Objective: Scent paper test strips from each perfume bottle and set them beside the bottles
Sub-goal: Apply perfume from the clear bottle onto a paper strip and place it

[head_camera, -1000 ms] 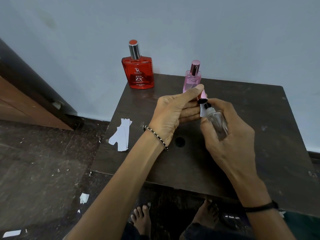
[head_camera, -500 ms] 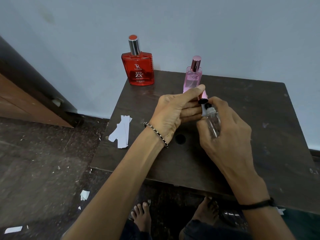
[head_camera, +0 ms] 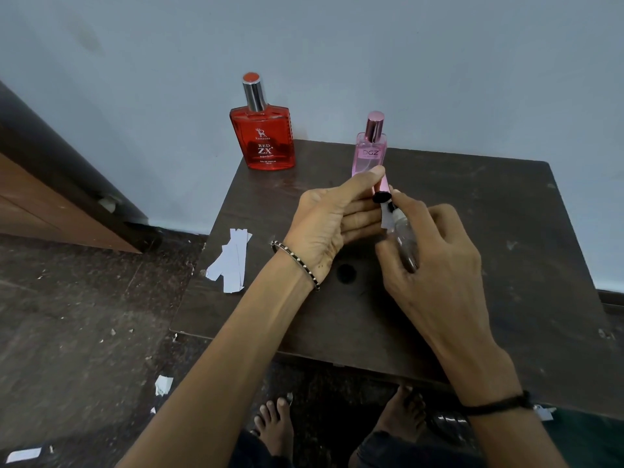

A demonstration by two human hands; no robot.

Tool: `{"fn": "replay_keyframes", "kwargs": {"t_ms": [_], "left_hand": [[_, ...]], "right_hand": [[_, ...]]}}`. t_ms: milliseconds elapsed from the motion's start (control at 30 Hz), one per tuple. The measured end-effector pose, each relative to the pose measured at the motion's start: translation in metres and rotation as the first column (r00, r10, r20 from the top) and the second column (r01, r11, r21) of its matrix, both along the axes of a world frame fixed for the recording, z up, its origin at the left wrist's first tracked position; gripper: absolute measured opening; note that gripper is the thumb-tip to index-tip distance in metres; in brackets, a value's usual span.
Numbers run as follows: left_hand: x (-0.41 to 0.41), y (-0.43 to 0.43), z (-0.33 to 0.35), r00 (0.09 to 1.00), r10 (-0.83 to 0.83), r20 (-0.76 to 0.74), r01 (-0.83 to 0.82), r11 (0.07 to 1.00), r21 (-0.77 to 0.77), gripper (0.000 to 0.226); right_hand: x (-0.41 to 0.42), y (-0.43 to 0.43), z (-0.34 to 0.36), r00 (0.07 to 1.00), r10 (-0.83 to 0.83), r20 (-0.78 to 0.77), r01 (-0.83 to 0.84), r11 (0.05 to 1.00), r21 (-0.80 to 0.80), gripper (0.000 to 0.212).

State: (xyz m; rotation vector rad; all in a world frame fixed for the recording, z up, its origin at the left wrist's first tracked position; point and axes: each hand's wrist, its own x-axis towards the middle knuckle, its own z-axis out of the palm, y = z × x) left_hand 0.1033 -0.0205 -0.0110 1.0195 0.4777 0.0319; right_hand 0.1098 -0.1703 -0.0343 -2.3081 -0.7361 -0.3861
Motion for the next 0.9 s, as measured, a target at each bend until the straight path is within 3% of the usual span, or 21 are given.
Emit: {"fn": "replay_keyframes", "kwargs": {"t_ms": [100,200,367,600,767,900], "left_hand": [[0.001,0.0,-0.001,1.0,0.001,0.015,-0.001,1.0,0.02,0.038],[0.001,0.001,0.0,1.0,-0.013,0.026,0.012,0.999,0.051,0.038],[0.0,0.001,0.002,0.997,-0.024,0.072,0.019,0.998,0.066,0.031],[0.001,0.001,0.004,0.992,-0.007,0.125,-0.001,0.998,0.063,0.028],[0.002,0.0,0.004,0.992,-0.01,0.124,0.003,0.998,0.057,0.021],[0.002,-0.004,0.004,0.993,-0.016,0.113,0.009,0.998,0.065,0.023]], "right_hand": [[0.002,-0.003,0.002,0.997,-0.044,-0.06,0.054,0.984,0.168,0.052],[0.002,-0.009,0.005,0.958,-0.055,-0.282,0.167,0.906,0.389,0.052],[0.008,-0.015,0.006,0.837,0.116,-0.535,0.294,0.729,0.618,0.05],[0.013,-0.019,0.005,0.752,0.345,-0.562,0.304,0.574,0.76,0.034],[0.015,-0.02,0.003,0.755,0.367,-0.544,0.271,0.58,0.768,0.027],[0.014,-0.019,0.0,0.797,0.304,-0.522,0.209,0.672,0.71,0.035]]}}
